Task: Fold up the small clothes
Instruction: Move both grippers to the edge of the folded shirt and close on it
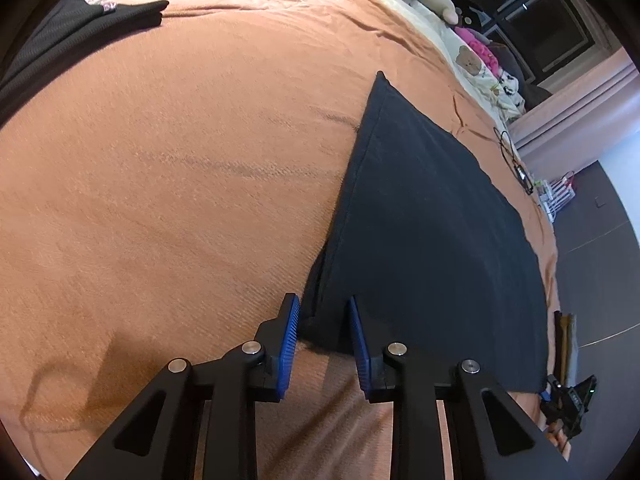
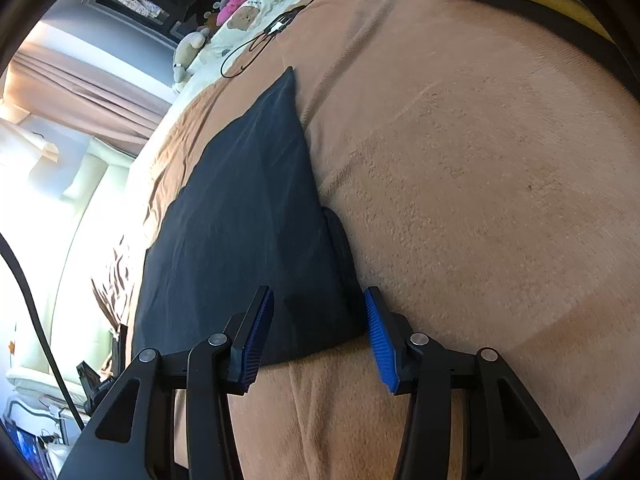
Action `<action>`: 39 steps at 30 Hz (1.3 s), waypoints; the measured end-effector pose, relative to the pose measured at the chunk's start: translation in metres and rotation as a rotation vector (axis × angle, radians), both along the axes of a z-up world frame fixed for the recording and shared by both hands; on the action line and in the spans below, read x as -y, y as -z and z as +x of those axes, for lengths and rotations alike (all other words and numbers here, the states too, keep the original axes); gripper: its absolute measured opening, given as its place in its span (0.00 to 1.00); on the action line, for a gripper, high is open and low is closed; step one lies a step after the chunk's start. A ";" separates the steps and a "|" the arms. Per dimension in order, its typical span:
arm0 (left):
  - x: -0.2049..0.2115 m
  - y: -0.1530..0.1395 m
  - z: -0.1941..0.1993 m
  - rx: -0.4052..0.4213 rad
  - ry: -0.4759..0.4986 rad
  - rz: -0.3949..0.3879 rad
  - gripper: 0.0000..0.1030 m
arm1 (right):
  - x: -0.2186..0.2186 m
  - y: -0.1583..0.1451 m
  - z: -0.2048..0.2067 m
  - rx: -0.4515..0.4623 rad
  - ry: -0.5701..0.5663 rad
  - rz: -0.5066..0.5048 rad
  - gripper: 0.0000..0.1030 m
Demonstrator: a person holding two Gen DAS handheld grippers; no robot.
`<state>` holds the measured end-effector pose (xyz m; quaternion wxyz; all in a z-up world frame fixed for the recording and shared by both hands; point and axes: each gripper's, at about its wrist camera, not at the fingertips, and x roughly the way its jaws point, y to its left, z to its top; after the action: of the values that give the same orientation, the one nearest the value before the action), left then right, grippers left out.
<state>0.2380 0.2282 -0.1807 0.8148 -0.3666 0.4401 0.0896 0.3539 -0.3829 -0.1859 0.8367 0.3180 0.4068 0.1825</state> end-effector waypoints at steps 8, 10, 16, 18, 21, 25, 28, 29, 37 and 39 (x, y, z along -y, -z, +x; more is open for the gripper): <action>0.000 0.000 -0.007 0.024 -0.019 -0.074 0.26 | 0.004 0.008 -0.002 0.006 0.009 0.064 0.33; 0.001 -0.001 -0.007 0.030 -0.027 -0.081 0.26 | 0.004 0.011 -0.004 0.008 0.005 0.086 0.33; -0.001 -0.001 -0.012 0.050 -0.057 -0.141 0.26 | 0.004 0.016 -0.005 0.001 0.005 0.107 0.33; 0.002 -0.003 -0.012 0.054 -0.049 -0.144 0.26 | 0.005 0.017 -0.003 -0.002 0.001 0.112 0.33; 0.007 -0.003 -0.011 0.061 -0.038 -0.171 0.26 | 0.002 0.019 -0.003 -0.005 -0.015 0.120 0.33; 0.009 0.000 -0.008 0.049 -0.039 -0.156 0.26 | -0.003 0.020 -0.005 -0.009 -0.037 0.132 0.33; 0.005 0.002 -0.005 0.055 -0.062 -0.161 0.26 | -0.004 0.021 -0.005 -0.013 -0.048 0.135 0.33; 0.004 0.001 -0.004 0.056 -0.068 -0.155 0.26 | -0.004 0.022 -0.003 -0.013 -0.047 0.130 0.33; -0.001 0.001 -0.001 0.070 -0.099 -0.133 0.26 | -0.001 0.019 0.012 -0.004 0.004 0.106 0.33; -0.002 0.002 0.001 0.067 -0.100 -0.134 0.26 | -0.005 0.017 0.015 0.001 0.011 0.085 0.33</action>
<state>0.2392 0.2298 -0.1828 0.7972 -0.4448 0.3985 0.0882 0.3692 -0.3781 -0.2024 0.8237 0.3554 0.3964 0.1952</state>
